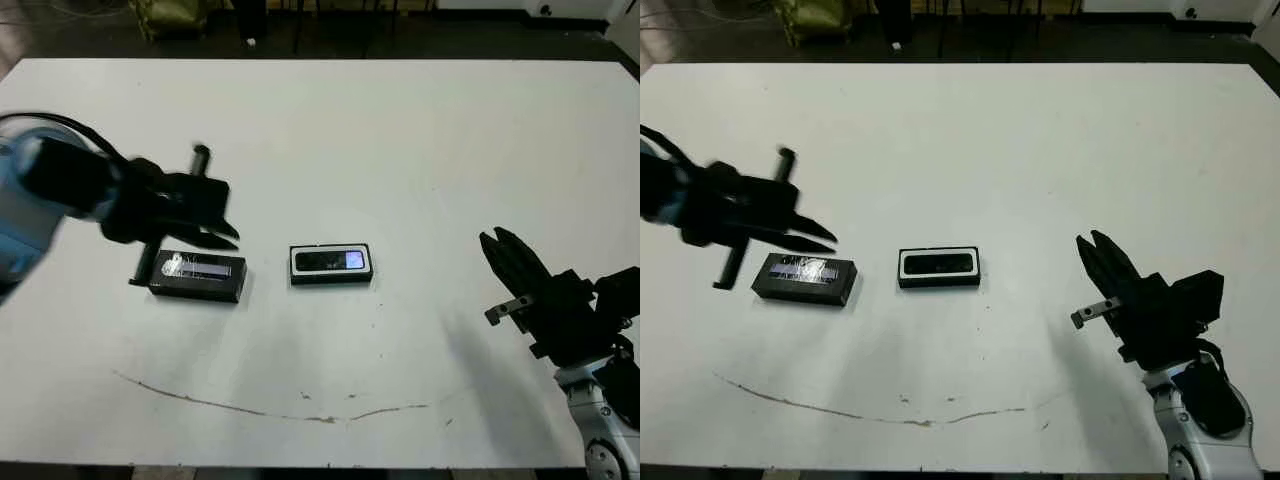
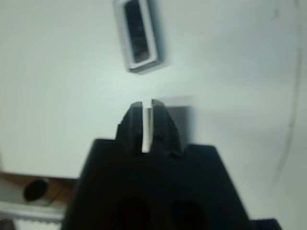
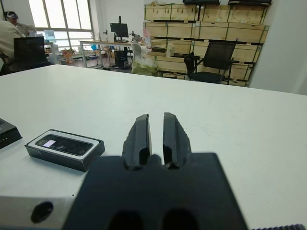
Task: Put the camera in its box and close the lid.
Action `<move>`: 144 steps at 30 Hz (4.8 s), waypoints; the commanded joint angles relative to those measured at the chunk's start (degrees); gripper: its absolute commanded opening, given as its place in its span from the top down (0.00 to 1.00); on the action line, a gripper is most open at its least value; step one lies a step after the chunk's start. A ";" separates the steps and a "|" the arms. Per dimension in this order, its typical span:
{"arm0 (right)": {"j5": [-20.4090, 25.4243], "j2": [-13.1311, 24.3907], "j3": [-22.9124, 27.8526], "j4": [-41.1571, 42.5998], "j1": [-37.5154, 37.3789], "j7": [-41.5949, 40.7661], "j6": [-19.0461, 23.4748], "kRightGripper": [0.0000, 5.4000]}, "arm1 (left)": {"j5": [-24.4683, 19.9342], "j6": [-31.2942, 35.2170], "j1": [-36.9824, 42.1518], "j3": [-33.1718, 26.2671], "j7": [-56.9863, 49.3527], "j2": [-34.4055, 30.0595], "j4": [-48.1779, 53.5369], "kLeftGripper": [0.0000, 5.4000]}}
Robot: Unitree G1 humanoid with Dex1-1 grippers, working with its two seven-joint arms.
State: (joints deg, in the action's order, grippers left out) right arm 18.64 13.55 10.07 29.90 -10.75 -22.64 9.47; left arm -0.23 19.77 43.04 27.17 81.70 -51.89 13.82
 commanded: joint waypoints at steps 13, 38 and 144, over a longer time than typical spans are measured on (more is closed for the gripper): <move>-1.30 -0.18 -2.23 -0.26 -1.24 3.02 -0.06 1.00 | 0.82 -0.56 3.86 8.67 10.80 -0.91 -3.16 1.00; -0.79 -0.02 -2.94 -0.49 -1.76 3.84 -0.64 1.00 | 7.30 -3.66 1.70 16.83 10.80 1.74 -8.28 1.00; 0.39 0.61 -3.70 0.80 -6.34 3.41 1.25 1.00 | 19.08 -15.76 2.17 4.32 -5.26 16.55 -31.38 1.00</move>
State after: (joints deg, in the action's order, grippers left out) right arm 19.20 13.72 6.50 31.20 -16.33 -19.04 10.35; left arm 19.63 3.40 46.84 32.12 76.50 -35.37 -17.97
